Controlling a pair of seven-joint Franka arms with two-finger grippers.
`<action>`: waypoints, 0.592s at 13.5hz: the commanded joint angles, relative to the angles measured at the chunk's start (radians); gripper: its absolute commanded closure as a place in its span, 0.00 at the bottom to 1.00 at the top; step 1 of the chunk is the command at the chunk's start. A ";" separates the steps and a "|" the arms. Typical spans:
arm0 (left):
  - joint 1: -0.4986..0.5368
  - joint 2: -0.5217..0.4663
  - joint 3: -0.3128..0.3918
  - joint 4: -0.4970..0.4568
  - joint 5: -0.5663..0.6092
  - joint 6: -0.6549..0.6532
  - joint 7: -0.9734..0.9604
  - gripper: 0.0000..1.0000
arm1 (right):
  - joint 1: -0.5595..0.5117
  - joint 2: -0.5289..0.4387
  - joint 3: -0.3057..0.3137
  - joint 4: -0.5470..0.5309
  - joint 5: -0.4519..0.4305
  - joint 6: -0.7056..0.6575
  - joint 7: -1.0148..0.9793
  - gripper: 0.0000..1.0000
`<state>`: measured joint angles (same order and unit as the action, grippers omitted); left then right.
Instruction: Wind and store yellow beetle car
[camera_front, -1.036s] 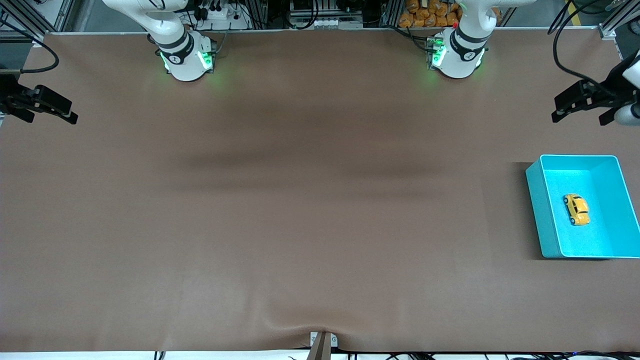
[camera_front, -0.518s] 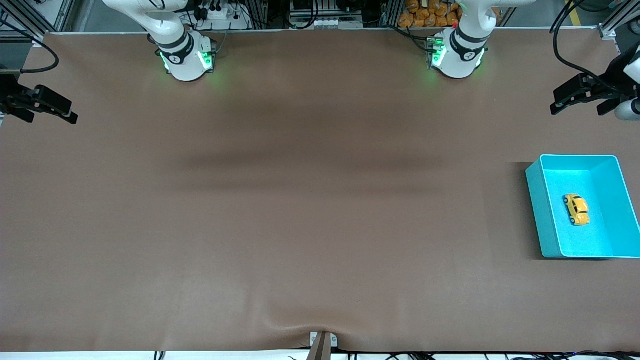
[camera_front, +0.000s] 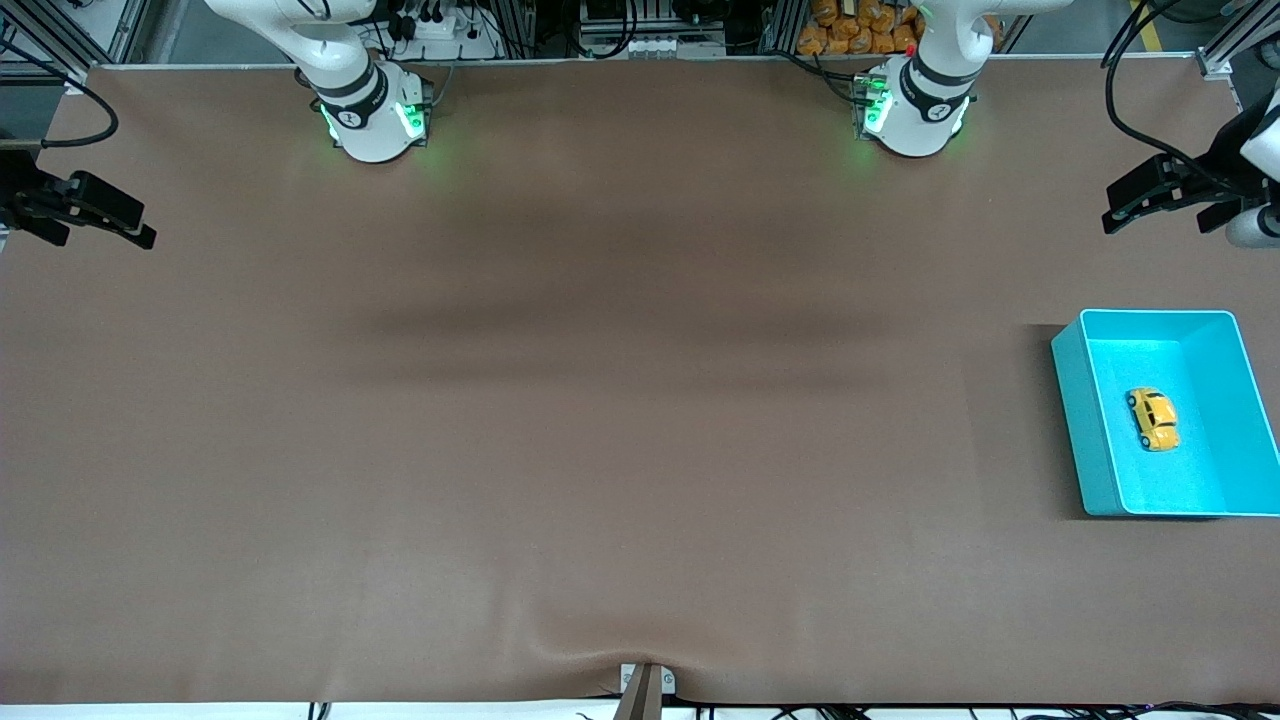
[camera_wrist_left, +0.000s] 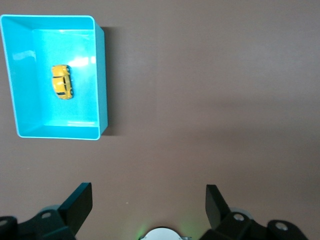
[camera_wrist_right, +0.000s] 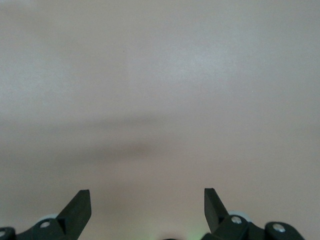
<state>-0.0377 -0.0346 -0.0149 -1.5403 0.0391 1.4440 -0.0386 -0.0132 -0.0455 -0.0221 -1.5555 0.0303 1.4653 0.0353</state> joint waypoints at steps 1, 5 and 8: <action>-0.008 0.016 -0.005 0.035 0.033 -0.016 0.034 0.00 | -0.013 0.010 0.010 0.020 -0.004 -0.013 0.008 0.00; -0.002 0.016 -0.007 0.037 0.025 -0.016 0.075 0.00 | -0.018 0.009 0.011 0.020 -0.003 -0.014 0.008 0.00; -0.004 0.016 -0.008 0.039 0.018 -0.011 0.072 0.00 | -0.053 0.009 0.046 0.021 -0.001 -0.014 0.008 0.00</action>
<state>-0.0408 -0.0300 -0.0205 -1.5310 0.0519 1.4443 0.0192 -0.0214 -0.0453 -0.0200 -1.5555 0.0303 1.4653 0.0356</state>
